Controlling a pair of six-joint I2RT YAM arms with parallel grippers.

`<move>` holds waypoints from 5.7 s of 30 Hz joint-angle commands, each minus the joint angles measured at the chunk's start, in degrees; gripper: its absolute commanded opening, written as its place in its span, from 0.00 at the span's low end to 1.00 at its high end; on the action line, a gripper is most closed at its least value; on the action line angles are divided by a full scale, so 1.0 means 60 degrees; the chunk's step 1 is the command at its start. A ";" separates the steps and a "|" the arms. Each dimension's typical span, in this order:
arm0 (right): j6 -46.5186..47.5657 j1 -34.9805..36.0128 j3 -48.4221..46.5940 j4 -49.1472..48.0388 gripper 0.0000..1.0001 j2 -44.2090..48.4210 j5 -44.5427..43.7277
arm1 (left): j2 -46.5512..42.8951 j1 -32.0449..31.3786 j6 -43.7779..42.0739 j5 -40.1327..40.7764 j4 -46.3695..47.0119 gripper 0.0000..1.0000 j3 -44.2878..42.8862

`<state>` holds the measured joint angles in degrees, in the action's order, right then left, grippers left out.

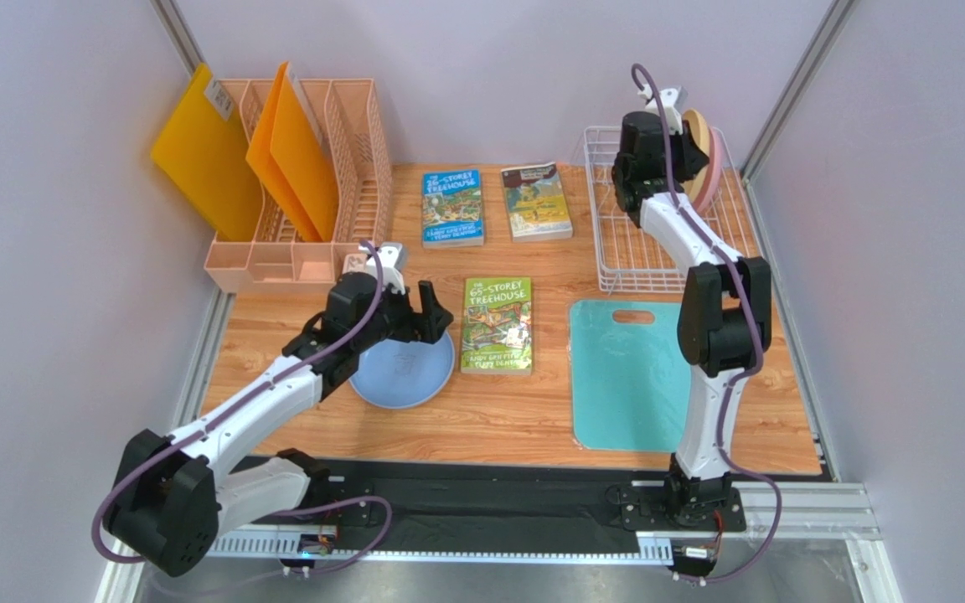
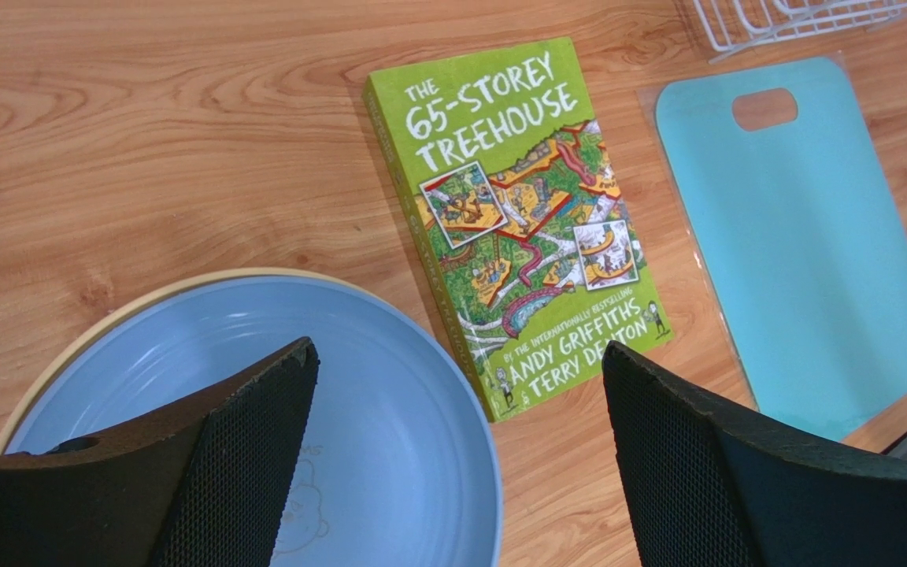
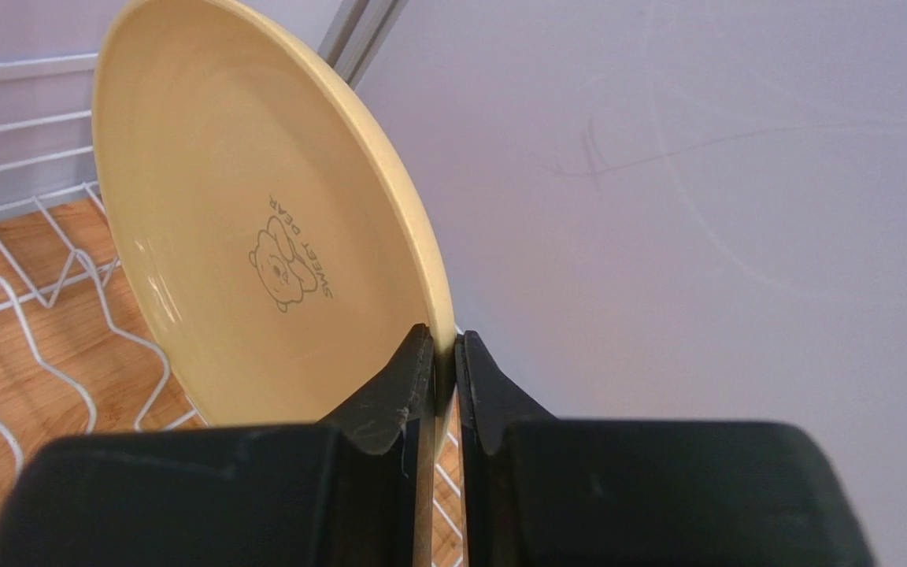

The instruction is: Unload the plates from the dish rack

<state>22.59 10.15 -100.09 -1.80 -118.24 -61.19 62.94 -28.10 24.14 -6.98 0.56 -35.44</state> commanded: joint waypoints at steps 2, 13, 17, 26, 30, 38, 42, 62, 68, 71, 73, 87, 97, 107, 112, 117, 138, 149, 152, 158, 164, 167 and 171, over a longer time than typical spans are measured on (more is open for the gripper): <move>0.0046 0.0285 0.0305 -0.1048 0.00 0.1394 -0.0598 | -0.0528 -0.0019 0.0063 0.0022 -0.0049 0.96 -0.0114; -0.4214 0.1354 0.1343 0.4326 0.00 0.4484 0.2403 | -0.1524 -0.0019 0.0546 -0.0008 -0.0049 0.95 0.0237; -0.5301 0.2144 0.2542 0.4987 0.00 0.5656 0.4378 | -0.1846 -0.0019 0.0664 -0.0096 0.0097 0.95 0.0355; -0.7236 0.3184 0.4860 0.4446 0.00 0.7503 0.8643 | -0.2520 -0.0034 0.1045 -0.0023 0.0566 0.95 0.0853; -0.7719 0.3244 0.5401 0.4198 0.00 0.7927 0.9726 | -0.2769 -0.0019 0.1089 0.0255 0.0596 0.95 0.1043; -0.8203 0.3479 0.6003 0.3963 0.00 0.8104 1.0563 | -0.2638 -0.0034 0.1162 0.0344 0.1049 0.95 0.1219; -0.8350 0.3654 0.6164 0.3860 0.00 0.8075 1.0681 | -0.2492 -0.0034 0.1264 0.0153 0.1313 0.95 0.1161; -0.7896 0.3757 0.6238 0.4036 0.00 0.7871 0.8776 | -0.3969 -0.0093 0.1060 0.1398 0.0127 0.95 0.1278; -0.8349 0.3772 0.6457 0.3612 0.00 0.7592 0.9566 | -0.3519 -0.0093 0.1220 0.0976 0.0507 0.94 0.1234; -0.8613 0.3816 0.6647 0.3363 0.00 0.7548 0.9904 | -0.3065 -0.0093 0.1381 0.0696 0.0917 0.92 0.1219; -0.8715 0.3845 0.6721 0.3260 0.00 0.7533 1.0007 | -0.2859 -0.0093 0.1470 0.0564 0.1166 0.90 0.1190; -0.8994 0.4167 0.6794 0.3054 0.00 0.7533 1.0667 | -0.1671 -0.0224 0.1572 0.0519 0.1621 0.44 0.0883; -0.8761 0.4197 0.6707 0.3229 0.19 0.7548 1.0463 | -0.1553 -0.0532 0.1075 0.1965 0.0159 0.00 0.0473; -0.8189 0.4138 0.6443 0.3728 0.47 0.7504 0.9305 | -0.2711 -0.0532 0.1366 0.3521 -0.1629 0.00 0.0824; -0.8086 0.4035 0.6370 0.3830 0.52 0.7387 0.9290 | -0.2975 -0.0532 0.1864 0.4810 -0.3416 0.00 0.0503; -0.7882 0.3875 0.6253 0.4006 0.53 0.7343 0.9246 | -0.2946 -0.0532 0.2436 0.5528 -0.4691 0.00 0.0414; -0.7413 0.3011 0.6150 0.4387 0.56 0.7372 0.9056 | -0.4147 -0.0532 0.3608 0.6819 -0.5806 0.00 0.1028; -0.6461 0.1430 0.4979 0.4885 0.64 0.7387 0.7871 | -0.3547 -0.0532 0.3550 0.6277 -0.5147 0.43 0.1307; -0.6081 0.0961 0.4482 0.4944 0.69 0.6935 0.6875 | -0.3414 -0.0532 0.3185 0.6189 -0.4884 0.67 0.1220; -0.5114 -0.0004 0.3369 0.3863 0.70 0.5254 0.4955 | -0.3341 -0.0532 0.1750 0.5811 -0.4094 0.99 0.0576; -0.4484 -0.1075 0.0573 0.3978 0.70 0.2749 0.4061 | -0.2728 -0.0532 0.0271 0.3528 -0.2248 0.99 -0.0083; -0.4045 -0.1442 -0.0845 0.4051 0.70 0.1548 0.3959 | -0.2070 -0.0532 0.0341 0.2997 -0.1822 0.99 -0.0464; -0.3490 -0.1894 -0.2416 0.4445 0.70 0.0211 0.4045 | -0.1204 -0.0532 0.0386 0.2893 -0.1267 0.99 -0.0802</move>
<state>-3.55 1.10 -105.45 24.88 -111.74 -34.76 51.81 -31.11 28.62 14.59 -13.26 -37.43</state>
